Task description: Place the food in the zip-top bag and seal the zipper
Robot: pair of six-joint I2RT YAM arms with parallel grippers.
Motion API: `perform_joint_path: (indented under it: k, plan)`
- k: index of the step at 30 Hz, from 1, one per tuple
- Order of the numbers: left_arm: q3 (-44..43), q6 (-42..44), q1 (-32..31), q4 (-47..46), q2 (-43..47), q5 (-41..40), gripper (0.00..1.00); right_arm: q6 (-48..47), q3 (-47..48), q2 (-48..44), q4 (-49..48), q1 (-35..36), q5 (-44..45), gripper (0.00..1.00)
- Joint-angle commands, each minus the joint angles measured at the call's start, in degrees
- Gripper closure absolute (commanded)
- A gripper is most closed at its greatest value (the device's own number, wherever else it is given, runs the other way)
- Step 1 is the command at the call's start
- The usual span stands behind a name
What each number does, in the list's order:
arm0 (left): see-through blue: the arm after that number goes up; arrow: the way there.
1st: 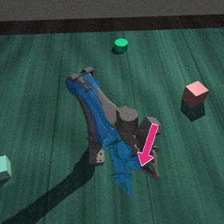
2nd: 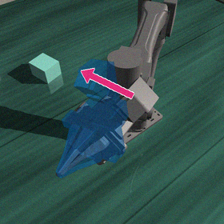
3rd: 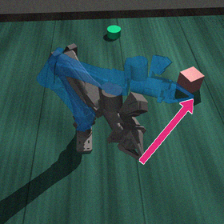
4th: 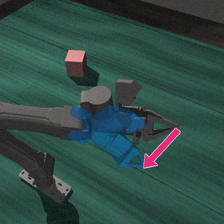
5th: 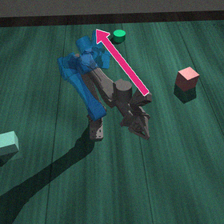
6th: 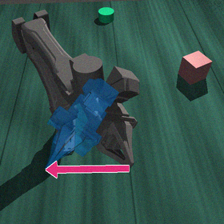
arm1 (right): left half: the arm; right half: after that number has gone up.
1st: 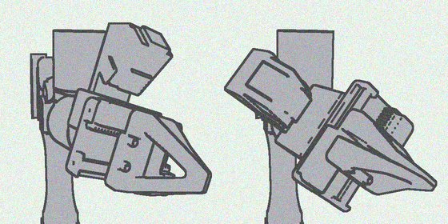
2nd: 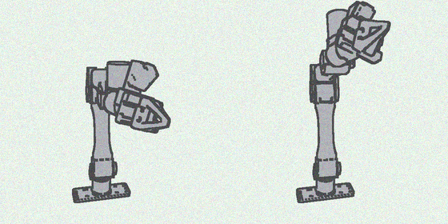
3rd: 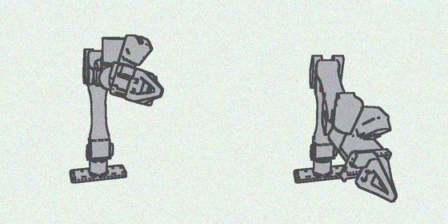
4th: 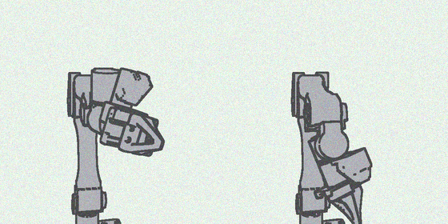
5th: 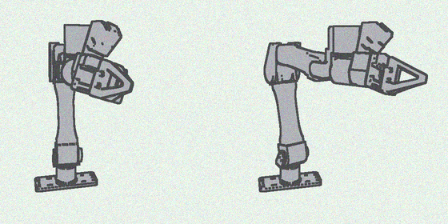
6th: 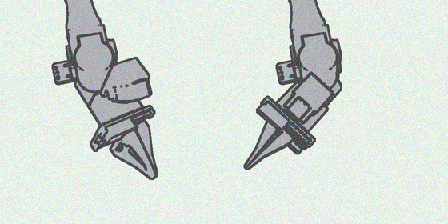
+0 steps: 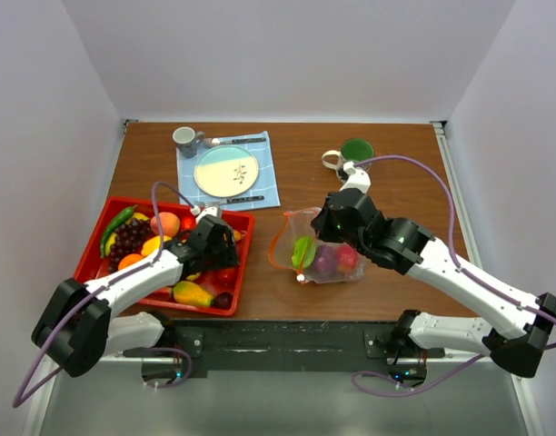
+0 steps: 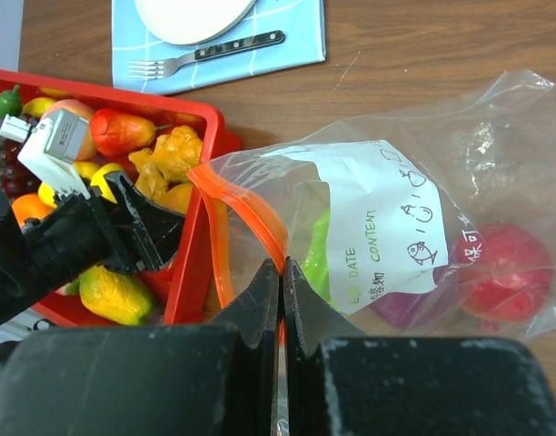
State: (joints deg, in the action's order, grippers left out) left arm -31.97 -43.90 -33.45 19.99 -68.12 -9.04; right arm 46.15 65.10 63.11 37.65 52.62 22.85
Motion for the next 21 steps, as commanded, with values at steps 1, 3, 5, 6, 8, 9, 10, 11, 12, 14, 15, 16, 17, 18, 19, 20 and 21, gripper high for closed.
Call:
perform_joint_path:
  k: [1,3,5,6,8,9,10,11,12,14,15,16,17,18,19,20,21]
  plan:
    - [-0.6,0.4,0.0,-1.6,1.5,1.7,0.43,-0.8,0.8,0.3,-2.6,0.3,0.1,1.0]
    - [-1.8,0.5,-0.1,0.0,3.2,1.7,0.54,-0.8,1.3,0.6,-2.3,0.2,-0.1,1.0]
    - [-3.4,0.8,-0.1,2.1,5.3,1.7,0.6,-0.8,1.5,0.8,-2.3,0.3,-0.1,1.0]
    - [-4.0,1.0,-0.1,3.1,6.0,1.3,0.67,-0.8,1.6,0.8,-2.4,0.2,-0.2,1.0]
    - [-5.9,1.4,0.0,5.8,8.2,1.0,0.68,-0.8,1.7,1.0,-2.4,0.3,-0.1,1.0]
    - [-6.4,1.5,0.0,6.7,9.0,0.4,0.71,-0.8,1.7,1.1,-2.5,0.2,-0.2,1.0]
    - [-7.1,1.6,0.0,7.6,9.8,0.1,0.72,-0.8,1.7,1.3,-2.6,0.2,-0.2,1.0]
    - [-8.2,1.6,-0.1,9.3,11.3,-0.4,0.72,-0.8,1.8,1.4,-2.7,0.2,-0.3,1.0]
    - [-8.6,1.8,0.0,10.0,12.0,-0.8,0.73,-0.8,1.8,1.6,-2.8,0.2,-0.4,1.0]
    - [-10.5,2.0,0.0,12.1,13.6,-1.4,0.73,-0.7,1.8,1.8,-3.0,0.3,-0.8,1.0]
    - [-11.1,2.1,-0.1,12.7,14.1,-1.5,0.73,-0.7,1.8,2.0,-3.1,0.3,-0.9,1.0]
    - [-11.7,2.2,-0.1,13.2,15.0,-1.2,0.73,-0.6,1.8,2.1,-3.2,0.3,-1.1,1.0]
    - [-13.1,2.3,-0.2,13.1,15.6,-0.5,0.74,-0.6,2.0,2.3,-3.3,0.3,-1.1,1.0]
    - [-13.6,2.1,-0.3,12.8,16.2,2.1,0.75,-0.6,2.0,2.5,-3.3,0.3,-1.2,1.0]
    - [-13.9,1.6,-0.4,11.1,17.4,3.5,0.75,-0.5,2.1,2.7,-3.3,0.2,-1.4,1.0]
    - [-14.5,1.0,-0.7,10.2,17.8,4.5,0.76,-0.5,2.5,2.9,-3.3,0.2,-1.6,1.0]
    - [-15.0,-0.6,-2.1,9.5,18.2,5.8,0.76,-0.4,2.7,3.2,-3.3,0.3,-1.6,1.0]
